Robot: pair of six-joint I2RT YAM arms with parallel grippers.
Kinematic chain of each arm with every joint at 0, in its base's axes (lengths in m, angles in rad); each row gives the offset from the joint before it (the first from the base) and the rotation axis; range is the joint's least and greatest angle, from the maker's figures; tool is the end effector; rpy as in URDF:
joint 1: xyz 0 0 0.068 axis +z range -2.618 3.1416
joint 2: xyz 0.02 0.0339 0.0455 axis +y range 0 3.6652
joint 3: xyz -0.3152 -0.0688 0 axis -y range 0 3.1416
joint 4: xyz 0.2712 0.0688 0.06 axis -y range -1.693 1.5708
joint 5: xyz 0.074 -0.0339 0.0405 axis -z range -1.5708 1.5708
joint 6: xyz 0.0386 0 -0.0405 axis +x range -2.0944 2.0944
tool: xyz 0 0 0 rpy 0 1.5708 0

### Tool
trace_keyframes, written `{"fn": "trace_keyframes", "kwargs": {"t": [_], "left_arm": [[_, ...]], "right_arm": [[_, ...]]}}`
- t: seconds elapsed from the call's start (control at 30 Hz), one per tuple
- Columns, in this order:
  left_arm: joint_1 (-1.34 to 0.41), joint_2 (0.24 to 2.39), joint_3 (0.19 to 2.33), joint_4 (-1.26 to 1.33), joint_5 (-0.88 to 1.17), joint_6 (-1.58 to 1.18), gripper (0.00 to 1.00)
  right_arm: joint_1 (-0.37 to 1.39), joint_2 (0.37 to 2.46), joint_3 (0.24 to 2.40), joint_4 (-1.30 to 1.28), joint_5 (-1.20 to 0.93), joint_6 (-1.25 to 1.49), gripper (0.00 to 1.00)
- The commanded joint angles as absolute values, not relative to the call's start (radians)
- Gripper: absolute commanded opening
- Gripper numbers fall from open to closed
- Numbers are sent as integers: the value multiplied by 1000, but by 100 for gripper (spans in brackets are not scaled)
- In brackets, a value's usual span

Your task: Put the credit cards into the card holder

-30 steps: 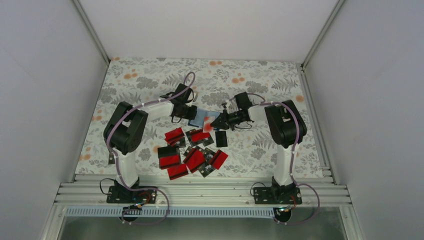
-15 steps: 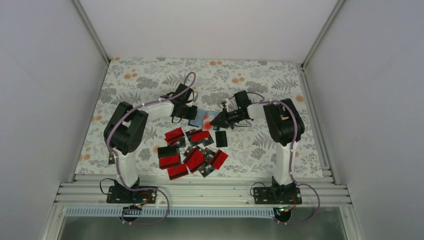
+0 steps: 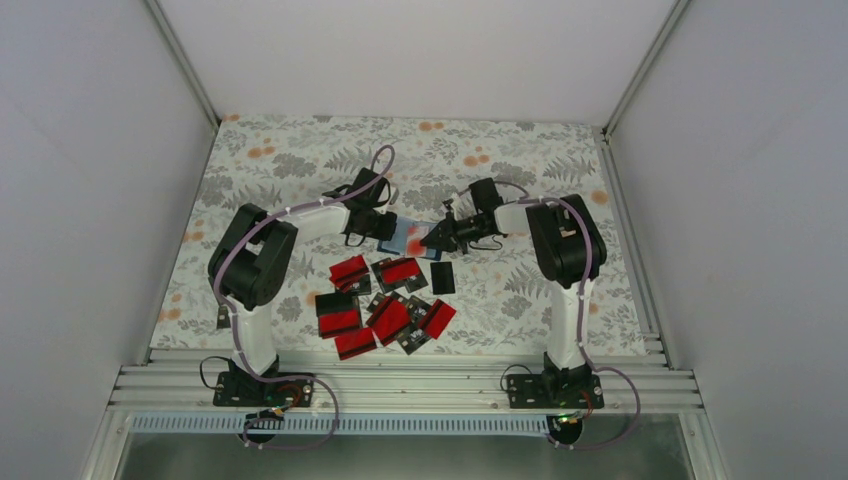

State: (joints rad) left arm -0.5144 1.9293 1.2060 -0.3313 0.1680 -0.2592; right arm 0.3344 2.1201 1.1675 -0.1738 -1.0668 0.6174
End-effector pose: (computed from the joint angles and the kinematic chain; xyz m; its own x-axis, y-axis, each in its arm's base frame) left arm 0.3702 -0.2167 0.1767 -0.8746 0.2040 -0.4398 0.3443 0.9001 -0.2671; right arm 0.3955 0.1732 0.1125 -0.9930 -0.0491 0.1072 0.0745 0.4428 0.8935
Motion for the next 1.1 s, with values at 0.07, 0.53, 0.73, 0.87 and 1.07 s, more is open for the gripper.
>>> {"fn": "trace_keyframes", "kwargs": {"t": [0.07, 0.53, 0.73, 0.87, 1.07], "left_arm": [[-528, 1940, 1197, -349, 193, -239, 9], [-533, 1946, 1198, -356, 193, -244, 9], [-534, 1938, 1184, -357, 189, -253, 8], [-533, 1931, 1168, -353, 187, -266, 8], [-533, 1923, 1152, -349, 187, -281, 8]], "right_arm": [[321, 2168, 1215, -190, -1065, 612, 4], [320, 2189, 1265, -210, -1016, 567, 4], [329, 2165, 1212, -135, -1007, 600, 4], [347, 2147, 1190, -93, -988, 633, 4], [377, 2139, 1191, -68, -960, 673, 4]]}}
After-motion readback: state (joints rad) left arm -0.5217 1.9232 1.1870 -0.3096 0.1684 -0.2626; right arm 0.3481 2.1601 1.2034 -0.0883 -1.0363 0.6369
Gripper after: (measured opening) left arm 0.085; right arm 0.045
